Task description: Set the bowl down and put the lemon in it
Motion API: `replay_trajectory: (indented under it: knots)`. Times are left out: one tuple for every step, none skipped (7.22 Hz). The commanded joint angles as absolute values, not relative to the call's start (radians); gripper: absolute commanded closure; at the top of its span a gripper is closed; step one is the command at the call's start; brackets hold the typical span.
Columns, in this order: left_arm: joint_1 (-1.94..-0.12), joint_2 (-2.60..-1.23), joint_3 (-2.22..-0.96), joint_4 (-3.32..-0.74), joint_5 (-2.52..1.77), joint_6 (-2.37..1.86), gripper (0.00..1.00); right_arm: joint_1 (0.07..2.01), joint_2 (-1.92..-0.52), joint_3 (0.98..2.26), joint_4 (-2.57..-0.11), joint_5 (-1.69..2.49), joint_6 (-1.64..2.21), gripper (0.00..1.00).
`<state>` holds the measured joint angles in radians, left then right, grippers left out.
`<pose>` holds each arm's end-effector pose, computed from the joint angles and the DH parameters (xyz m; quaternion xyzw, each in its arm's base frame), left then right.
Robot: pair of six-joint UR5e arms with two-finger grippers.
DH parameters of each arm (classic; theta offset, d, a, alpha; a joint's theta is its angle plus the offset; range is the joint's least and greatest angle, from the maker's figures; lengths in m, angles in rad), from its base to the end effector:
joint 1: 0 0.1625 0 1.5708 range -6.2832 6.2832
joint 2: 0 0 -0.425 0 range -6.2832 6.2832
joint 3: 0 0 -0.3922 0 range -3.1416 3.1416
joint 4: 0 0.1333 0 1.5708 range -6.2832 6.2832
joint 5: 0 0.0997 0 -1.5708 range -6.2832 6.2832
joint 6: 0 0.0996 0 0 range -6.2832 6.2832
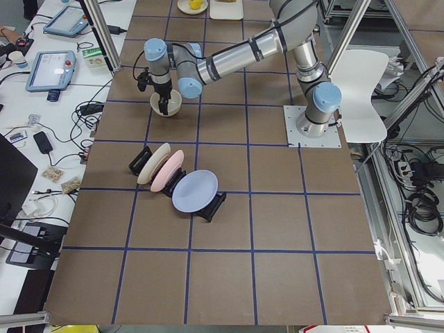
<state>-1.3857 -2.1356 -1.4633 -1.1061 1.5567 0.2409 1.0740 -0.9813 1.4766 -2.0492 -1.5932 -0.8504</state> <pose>-0.0073 -0.6930 0.2495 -0.0279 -0.9996 0.0051 0.0061 -0.2086 -0.6597 0.2281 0.1760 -0.9843 -0.0136 0.0035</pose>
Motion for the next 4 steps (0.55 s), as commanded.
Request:
replay_trajectory:
  knots:
    - [-1.385, -2.195, -1.448, -1.095, 1.501, 0.239, 0.00, 1.065, -0.962, 1.543, -2.109, -1.604, -0.882, 0.00]
    - [-1.385, -2.203, -1.448, -1.092, 1.470, 0.236, 0.16, 1.055, -0.960, 1.571, -2.138, -1.605, -0.884, 0.03]
    - [-1.385, -2.210, -1.448, -1.091, 1.468, 0.230, 0.43, 1.055, -0.965, 1.560, -2.131, -1.608, -0.881, 0.19]
    - [-1.385, -2.215, -1.448, -1.091, 1.468, 0.242, 0.76, 1.055, -0.965, 1.560, -2.125, -1.609, -0.873, 0.47]
